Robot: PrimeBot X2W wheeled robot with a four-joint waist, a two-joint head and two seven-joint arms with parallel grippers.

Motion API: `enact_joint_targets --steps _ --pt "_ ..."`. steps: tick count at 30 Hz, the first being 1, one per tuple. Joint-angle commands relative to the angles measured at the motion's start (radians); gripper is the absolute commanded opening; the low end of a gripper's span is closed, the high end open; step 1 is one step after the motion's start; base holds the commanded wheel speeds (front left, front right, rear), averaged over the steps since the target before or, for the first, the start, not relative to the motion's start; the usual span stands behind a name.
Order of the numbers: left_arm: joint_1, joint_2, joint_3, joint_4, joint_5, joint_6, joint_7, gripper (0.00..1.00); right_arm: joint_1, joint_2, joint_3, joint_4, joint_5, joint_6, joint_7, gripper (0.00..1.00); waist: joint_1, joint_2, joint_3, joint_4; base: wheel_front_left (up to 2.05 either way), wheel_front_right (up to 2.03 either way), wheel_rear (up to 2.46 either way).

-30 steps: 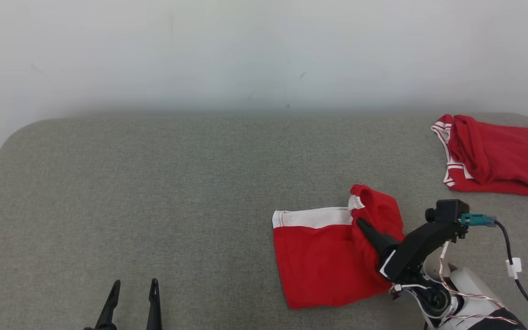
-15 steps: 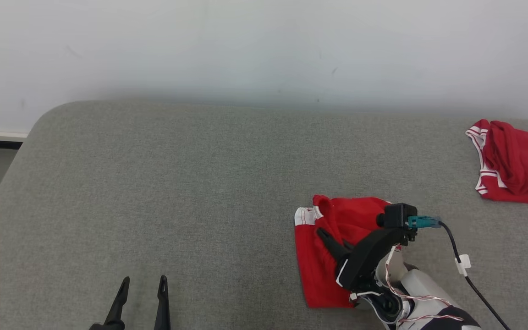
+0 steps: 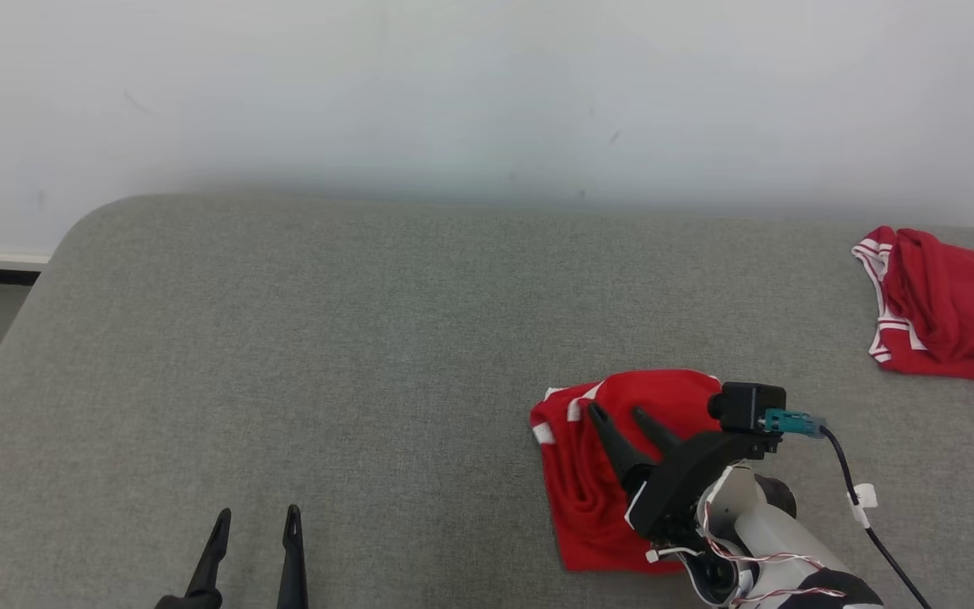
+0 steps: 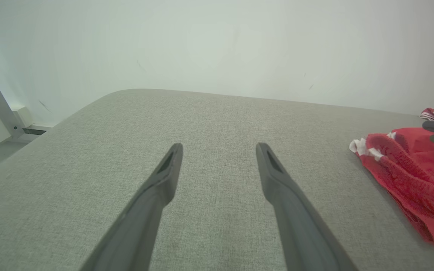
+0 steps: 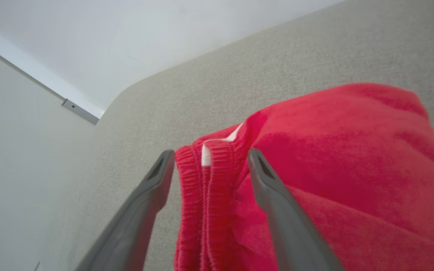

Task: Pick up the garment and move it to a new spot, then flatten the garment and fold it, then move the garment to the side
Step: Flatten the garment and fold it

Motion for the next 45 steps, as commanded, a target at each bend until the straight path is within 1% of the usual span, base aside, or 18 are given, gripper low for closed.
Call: enact_joint_targets --steps 1,5,9,13,14,15,18,21,23,28,34,39,45 --pt "0.015 -0.001 0.005 -0.001 0.008 0.002 -0.003 1.0 0.017 -0.009 -0.008 -0.017 0.013 0.002 -0.029 1.0 0.0 -0.0001 -0.013 -0.016 0.0 0.0 0.0" --pt "0.022 -0.001 0.021 -0.007 0.016 0.0 -0.003 1.0 0.038 -0.047 -0.02 -0.072 0.004 0.002 -0.124 1.0 0.0 -0.0001 -0.025 -0.04 0.0 0.0 0.0" --pt "0.035 -0.001 0.041 -0.016 0.024 -0.001 -0.003 1.0 0.069 -0.091 -0.049 -0.113 -0.03 0.002 -0.231 1.0 0.0 -0.0001 -0.028 -0.066 0.0 0.0 0.0" --pt "0.037 -0.001 0.06 -0.024 0.025 0.0 -0.003 1.0 0.102 -0.141 -0.078 -0.168 -0.118 0.002 -0.291 1.0 0.0 -0.0001 -0.025 -0.09 0.0 0.0 0.0" --pt "0.038 -0.001 0.064 -0.027 0.027 0.001 -0.003 1.0 0.117 -0.145 -0.095 -0.183 -0.139 0.002 -0.297 1.0 0.0 -0.0001 -0.025 -0.097 0.0 0.0 0.0" --pt "0.038 -0.001 0.071 -0.03 0.029 0.002 -0.003 1.0 0.147 -0.15 -0.141 -0.219 -0.181 0.002 -0.303 1.0 0.0 -0.0001 -0.024 -0.107 0.0 0.0 0.0" --pt "0.035 -0.001 0.077 -0.034 0.031 0.001 -0.003 1.0 0.211 -0.133 -0.251 -0.297 -0.243 0.002 -0.303 1.0 0.0 -0.0001 -0.021 -0.12 0.0 0.0 0.0" --pt "0.032 -0.001 0.08 -0.038 0.031 -0.001 -0.003 1.0 0.281 -0.11 -0.328 -0.378 -0.318 0.002 -0.303 1.0 0.0 -0.0001 -0.02 -0.131 0.0 0.0 0.0" --pt "0.032 -0.001 0.08 -0.041 0.033 0.001 -0.003 1.0 0.303 -0.101 -0.345 -0.402 -0.337 0.002 -0.303 1.0 0.0 -0.0001 -0.02 -0.135 0.0 0.0 0.0" --pt "0.033 -0.001 0.082 -0.052 0.043 0.004 -0.003 1.0 0.41 -0.039 -0.419 -0.515 -0.415 0.002 -0.304 1.0 0.0 -0.0001 -0.022 -0.146 0.0 0.0 0.0" --pt "0.035 -0.001 0.084 -0.06 0.058 0.011 -0.003 1.0 0.501 0.03 -0.45 -0.58 -0.463 0.002 -0.303 1.0 0.0 -0.0001 -0.027 -0.149 0.0 0.0 0.0" --pt "0.043 -0.001 0.079 -0.054 0.072 0.017 -0.003 1.0 0.544 0.062 -0.451 -0.602 -0.506 0.002 -0.304 1.0 0.0 -0.0001 -0.033 -0.146 0.0 0.0 0.0" --pt "0.059 -0.001 0.071 -0.047 0.089 0.015 -0.003 1.0 0.574 0.08 -0.437 -0.612 -0.55 0.002 -0.304 1.0 0.0 -0.0001 -0.037 -0.141 0.0 0.0 0.0"
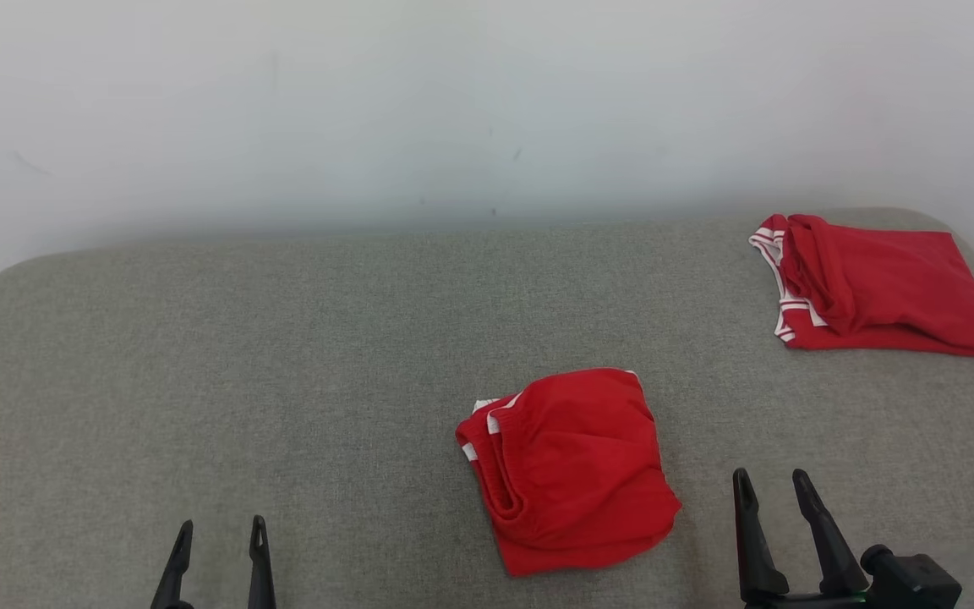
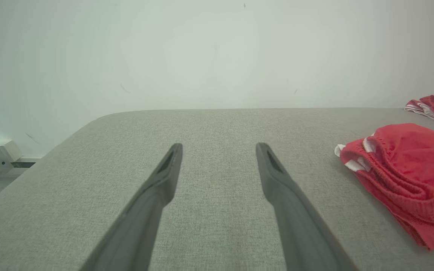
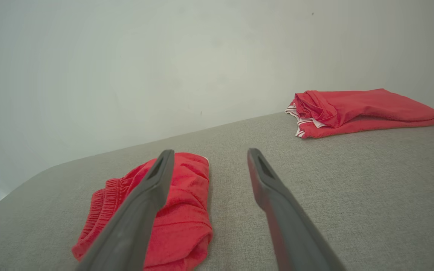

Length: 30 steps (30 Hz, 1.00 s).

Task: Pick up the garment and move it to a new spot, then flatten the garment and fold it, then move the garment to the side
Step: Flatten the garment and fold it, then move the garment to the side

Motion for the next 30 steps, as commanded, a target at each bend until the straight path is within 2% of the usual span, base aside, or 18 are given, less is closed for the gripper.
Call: enact_joint_targets --steps 1,10,30 --pt "0.019 -0.001 -0.003 0.003 0.013 -0.001 -0.003 1.0 0.014 0.005 0.004 -0.002 -0.013 0.002 -0.003 1.0 0.0 0.0 -0.001 0.002 0.0 0.0 0.0" --pt "0.038 -0.001 -0.016 0.013 0.046 -0.005 -0.003 1.0 0.021 0.009 0.007 0.003 -0.041 0.002 -0.004 1.0 0.0 0.0 -0.002 0.015 0.0 0.0 0.0" --pt "0.037 -0.001 -0.006 0.011 0.038 0.002 -0.003 1.0 0.023 0.012 0.005 0.012 -0.049 0.002 -0.003 1.0 0.0 0.0 -0.006 0.021 0.0 0.0 0.0"
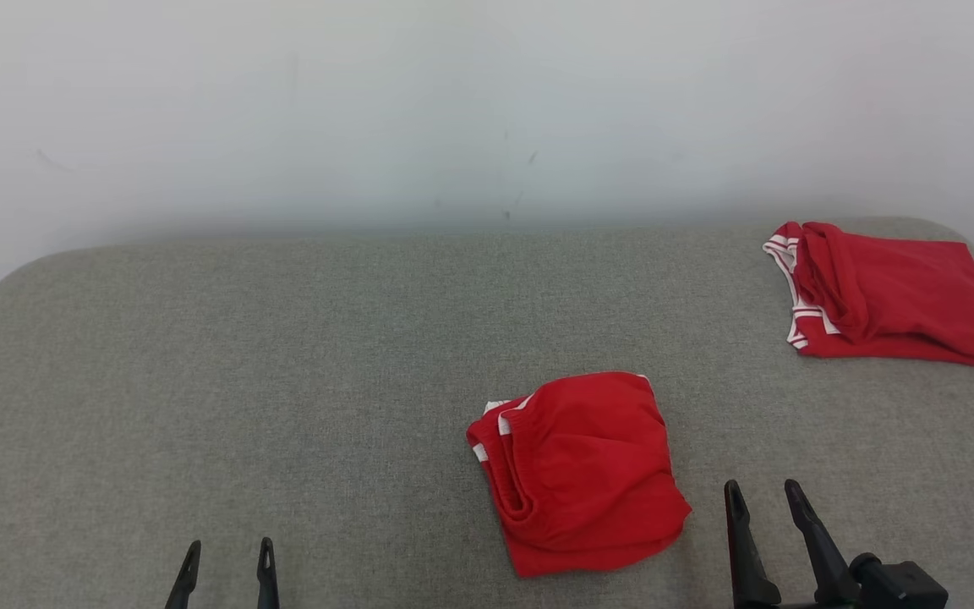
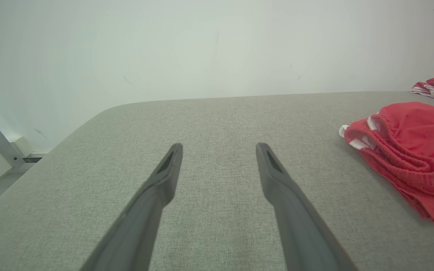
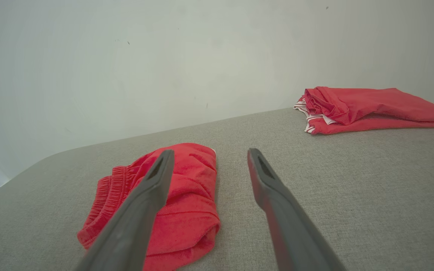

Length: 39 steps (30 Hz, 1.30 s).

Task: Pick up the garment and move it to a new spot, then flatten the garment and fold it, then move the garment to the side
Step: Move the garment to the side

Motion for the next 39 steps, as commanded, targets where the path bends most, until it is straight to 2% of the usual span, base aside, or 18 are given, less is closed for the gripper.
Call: enact_joint_targets --steps 1,23,29,35,39 --pt "0.004 -0.001 0.004 0.001 -0.002 0.002 -0.003 1.0 0.011 0.004 -0.001 0.001 -0.006 0.002 -0.003 1.0 0.0001 0.0 0.0 0.001 0.0 0.0 0.0" --pt "0.004 -0.001 0.003 0.002 -0.006 0.005 -0.003 1.0 0.012 0.004 -0.005 0.012 -0.003 0.002 -0.004 1.0 0.0001 0.0 -0.003 0.002 0.0 0.0 0.0" --pt "-0.009 -0.001 -0.001 0.006 -0.01 0.001 -0.003 1.0 -0.075 -0.023 0.023 0.029 -0.014 0.002 -0.003 1.0 0.0001 0.0 0.008 0.014 0.0 0.0 0.0" --pt "-0.016 -0.001 -0.015 0.009 -0.021 -0.001 -0.003 1.0 -0.166 -0.052 0.049 0.121 -0.023 0.002 -0.002 1.0 0.0001 0.0 0.021 0.037 0.0 0.0 0.0" --pt "-0.016 -0.001 -0.025 0.011 -0.032 0.005 -0.003 1.0 -0.262 -0.071 0.077 0.289 -0.02 0.002 -0.002 1.0 0.0001 0.0 0.035 0.055 0.0 0.0 0.0"
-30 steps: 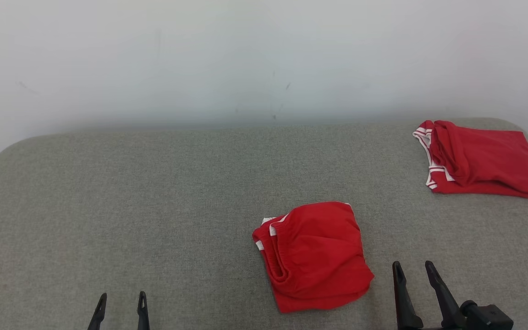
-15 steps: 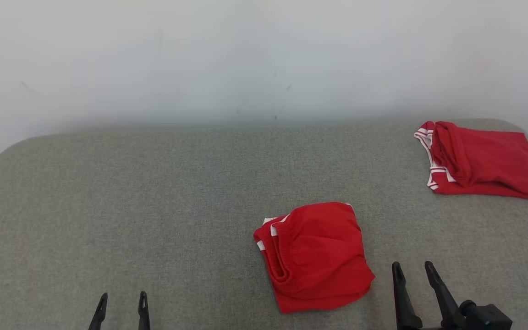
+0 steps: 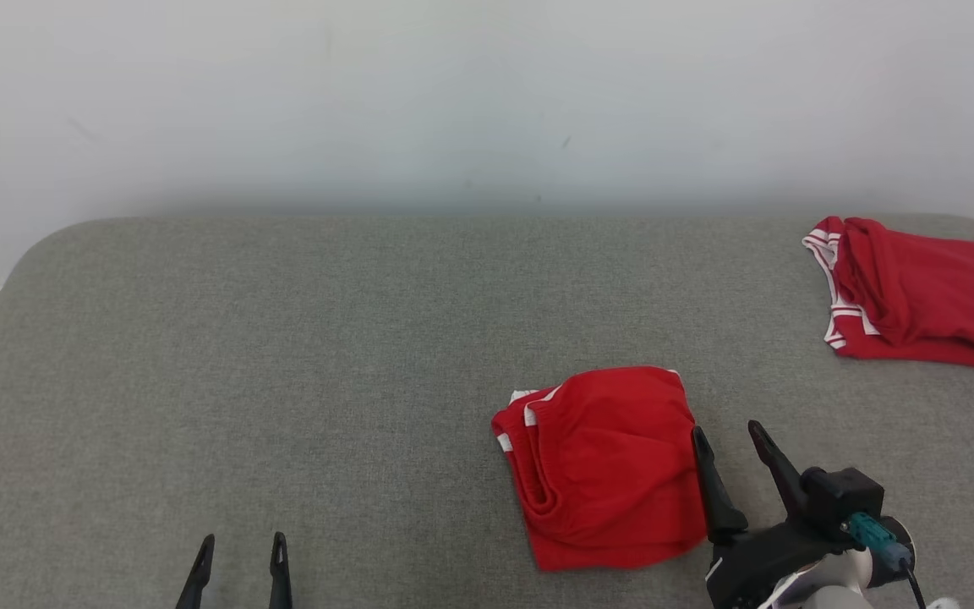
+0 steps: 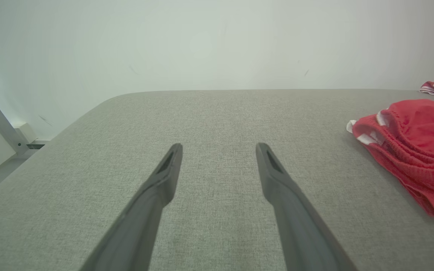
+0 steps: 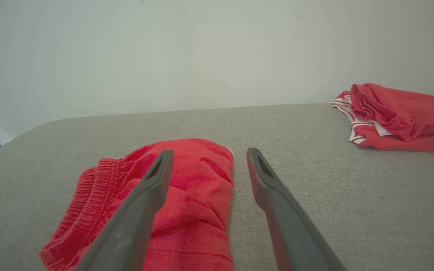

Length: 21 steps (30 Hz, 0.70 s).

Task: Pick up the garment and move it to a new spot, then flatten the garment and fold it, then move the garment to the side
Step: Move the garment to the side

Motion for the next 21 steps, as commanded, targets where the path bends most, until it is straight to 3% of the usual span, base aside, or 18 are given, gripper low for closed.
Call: enact_joint_targets --steps 1,11,16,17,19,20,21 --pt "-0.005 -0.001 -0.007 0.003 -0.008 0.004 -0.003 1.0 -0.029 -0.01 0.002 0.03 0.003 0.002 0.0 1.0 0.0 -0.0001 0.015 0.013 0.0 0.0 0.0" --pt "-0.05 -0.001 -0.042 0.007 -0.027 0.017 -0.003 1.0 -0.245 -0.039 0.073 0.412 0.06 0.002 0.027 1.0 0.0 -0.0001 0.083 0.059 0.0 0.0 0.0" --pt "-0.062 -0.001 -0.043 0.008 -0.035 0.022 -0.003 1.0 -0.273 -0.017 0.126 0.51 0.099 0.002 0.046 1.0 0.0 -0.0001 0.092 0.061 0.0 0.0 0.0" --pt "-0.064 -0.001 -0.042 0.008 -0.035 0.023 -0.003 1.0 -0.273 -0.009 0.141 0.524 0.115 0.002 0.058 0.62 0.0 -0.0001 0.092 0.059 0.0 0.0 0.0" --pt "-0.067 -0.001 -0.041 0.009 -0.036 0.025 -0.003 1.0 -0.275 -0.006 0.17 0.538 0.137 0.002 0.066 0.19 0.0 -0.0001 0.093 0.056 0.0 0.0 0.0" --pt "-0.067 -0.001 -0.041 0.009 -0.037 0.025 -0.003 1.0 -0.278 -0.01 0.182 0.542 0.146 0.002 0.064 0.0 0.0 -0.0001 0.094 0.054 0.0 0.0 0.0" --pt "-0.067 -0.001 -0.043 0.01 -0.038 0.025 -0.003 1.0 -0.282 -0.014 0.193 0.545 0.157 0.002 0.061 0.0 0.0 -0.0001 0.095 0.053 0.0 0.0 0.0"
